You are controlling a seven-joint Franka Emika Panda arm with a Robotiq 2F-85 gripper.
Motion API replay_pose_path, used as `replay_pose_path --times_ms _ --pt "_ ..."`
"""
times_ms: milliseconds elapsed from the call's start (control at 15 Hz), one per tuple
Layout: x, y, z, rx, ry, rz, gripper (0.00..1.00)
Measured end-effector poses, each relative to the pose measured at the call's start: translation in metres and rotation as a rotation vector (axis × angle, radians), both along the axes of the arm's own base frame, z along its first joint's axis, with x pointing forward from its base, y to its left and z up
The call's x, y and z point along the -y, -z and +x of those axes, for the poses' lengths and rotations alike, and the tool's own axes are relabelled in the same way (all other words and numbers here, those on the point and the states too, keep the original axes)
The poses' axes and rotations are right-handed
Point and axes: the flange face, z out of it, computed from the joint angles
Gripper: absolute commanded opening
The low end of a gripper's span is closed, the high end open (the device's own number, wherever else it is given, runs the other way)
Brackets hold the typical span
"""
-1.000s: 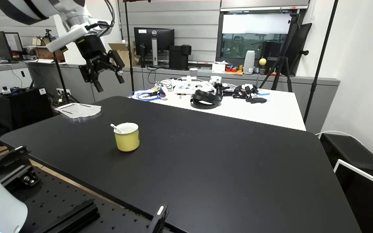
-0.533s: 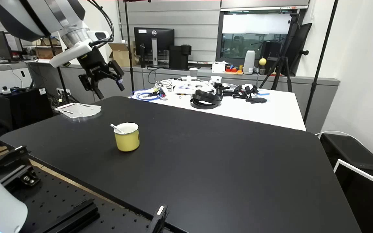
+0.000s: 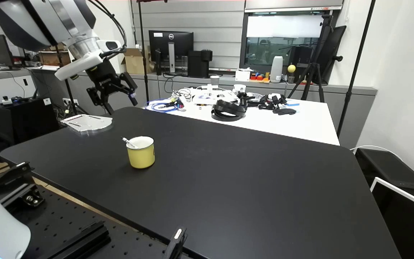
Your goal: Take the pen out of the yellow mug
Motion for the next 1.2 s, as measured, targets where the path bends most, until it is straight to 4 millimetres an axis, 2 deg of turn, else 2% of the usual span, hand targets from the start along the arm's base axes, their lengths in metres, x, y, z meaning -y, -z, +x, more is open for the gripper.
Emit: replay_pose_path --times_ms 800,1200 --pt "0.0001 0.0001 0.0 0.0 0.0 0.0 1.0" --pt "-0.0037 0.0079 -0.004 -0.023 0.0 -0.006 1.0"
